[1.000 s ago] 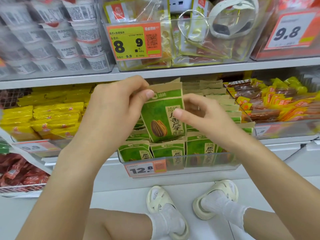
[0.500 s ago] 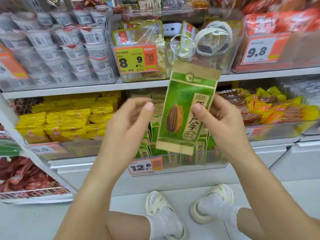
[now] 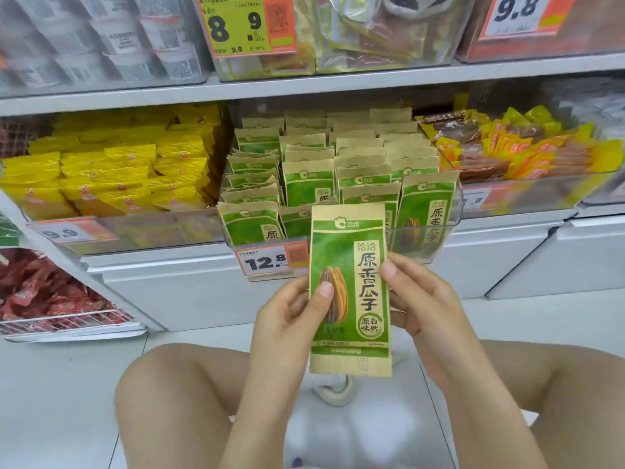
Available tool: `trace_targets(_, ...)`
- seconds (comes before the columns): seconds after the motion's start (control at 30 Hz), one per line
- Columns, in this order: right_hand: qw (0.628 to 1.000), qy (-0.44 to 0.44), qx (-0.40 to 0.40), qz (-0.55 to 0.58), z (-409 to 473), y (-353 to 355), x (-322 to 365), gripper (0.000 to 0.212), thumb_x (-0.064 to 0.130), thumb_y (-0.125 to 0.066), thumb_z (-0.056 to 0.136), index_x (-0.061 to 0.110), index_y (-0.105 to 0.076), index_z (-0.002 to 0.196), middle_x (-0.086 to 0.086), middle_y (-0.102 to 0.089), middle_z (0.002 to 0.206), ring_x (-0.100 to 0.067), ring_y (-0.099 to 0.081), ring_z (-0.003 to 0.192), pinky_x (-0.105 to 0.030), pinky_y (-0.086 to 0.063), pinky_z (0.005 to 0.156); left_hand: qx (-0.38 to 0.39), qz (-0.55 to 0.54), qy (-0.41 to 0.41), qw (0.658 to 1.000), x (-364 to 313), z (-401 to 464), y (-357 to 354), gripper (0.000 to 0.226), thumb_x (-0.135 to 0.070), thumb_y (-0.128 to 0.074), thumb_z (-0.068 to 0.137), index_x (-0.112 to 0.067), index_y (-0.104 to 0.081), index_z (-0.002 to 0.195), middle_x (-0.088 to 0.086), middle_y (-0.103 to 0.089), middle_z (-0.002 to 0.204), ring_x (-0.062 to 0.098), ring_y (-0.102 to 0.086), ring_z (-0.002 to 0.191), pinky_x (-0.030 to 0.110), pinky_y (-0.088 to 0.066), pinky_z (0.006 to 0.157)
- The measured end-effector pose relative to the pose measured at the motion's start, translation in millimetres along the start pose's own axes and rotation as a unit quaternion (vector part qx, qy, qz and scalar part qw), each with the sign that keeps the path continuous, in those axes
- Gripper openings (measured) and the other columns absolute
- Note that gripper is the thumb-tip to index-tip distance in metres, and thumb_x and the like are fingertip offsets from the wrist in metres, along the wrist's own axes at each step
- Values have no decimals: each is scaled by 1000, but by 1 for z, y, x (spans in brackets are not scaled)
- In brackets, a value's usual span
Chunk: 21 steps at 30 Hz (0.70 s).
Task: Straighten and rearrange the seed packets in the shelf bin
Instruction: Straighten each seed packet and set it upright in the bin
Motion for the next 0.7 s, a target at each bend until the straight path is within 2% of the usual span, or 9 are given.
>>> trace_targets(0.1,999,1,-41,7,-7,-5,-7,37,33,-68,76,15,-68,109,-5,-74,89,-13,-68,74,-28,-56,63,-85,43,-32,995,11,1,-2,23,-15,-70,84,-19,-55,101,-5,-76,88,17,-71,84,25,-55,68)
trace_targets(0.17,998,21,-61,7,-7,-10,-7,38,32,-65,74,13,-67,106,1,-73,79,-8,-67,69,-25,-54,61,-94,51,-54,993,13,3,-6,21,-12,-71,87,-18,-51,91,-7,-74,88,14,-69,83,22,-52,67)
trace_targets(0.27,997,59,-58,-4,-7,-17,-6,30,26,-76,76,14,-67,102,2,-74,83,-6,-67,70,-21,-53,59,-83,58,-77,992,16,2,-12,14,-29,-65,84,-24,-54,92,-14,-71,91,6,-66,82,21,-49,71)
trace_targets(0.33,996,66,-58,-26,-8,-21,-9,31,31,-68,74,16,-65,101,0,-75,90,-8,-66,73,-22,-52,61,-74,78,-79,991,16,-1,-15,27,-43,-64,77,-29,-53,97,-21,-69,90,-1,-64,82,21,-47,73)
trace_targets(0.4,996,64,-59,-35,-8,-23,-11,28,33,-65,74,16,-63,96,3,-74,88,-6,-65,70,-20,-49,59,-50,73,-65,994,15,-2,-16,45,-56,-66,66,-30,-51,100,-22,-69,89,-2,-64,82,20,-47,74)
trace_targets(0.47,997,60,-51,-26,-10,-26,-10,24,35,-61,78,14,-61,89,7,-71,79,-6,-64,66,-20,-50,54,-20,61,-49,997,14,-1,-13,54,-56,-70,60,-27,-50,102,-19,-70,91,-1,-65,83,23,-50,75)
trace_targets(0.57,998,55,-38,-21,-11,-28,-4,29,40,-64,85,12,-59,82,9,-66,70,-5,-62,64,-20,-49,51,17,37,-27,999,13,1,-9,59,-47,-78,58,-21,-51,102,-11,-71,94,8,-66,87,43,-56,83)
trace_targets(0.6,998,54,-35,-19,-12,-28,-1,31,41,-63,85,10,-60,81,8,-65,69,-5,-62,64,-19,-49,51,21,20,-19,999,13,1,-8,59,-46,-79,58,-19,-52,102,-9,-71,92,10,-65,86,42,-55,83)
trace_targets(0.7,998,57,-35,-16,-11,-29,1,40,41,-61,86,1,-61,83,-4,-66,73,-9,-63,70,-22,-52,59,31,-29,9,999,11,-1,-10,59,-47,-75,59,-11,-55,101,-5,-69,85,8,-64,79,20,-51,70)
Point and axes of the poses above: each hand's wrist, its own z-axis towards the middle knuckle, its own y-axis out of the back of the hand, x = y × z, the point moved 1 cm from there along z, towards the middle knuckle
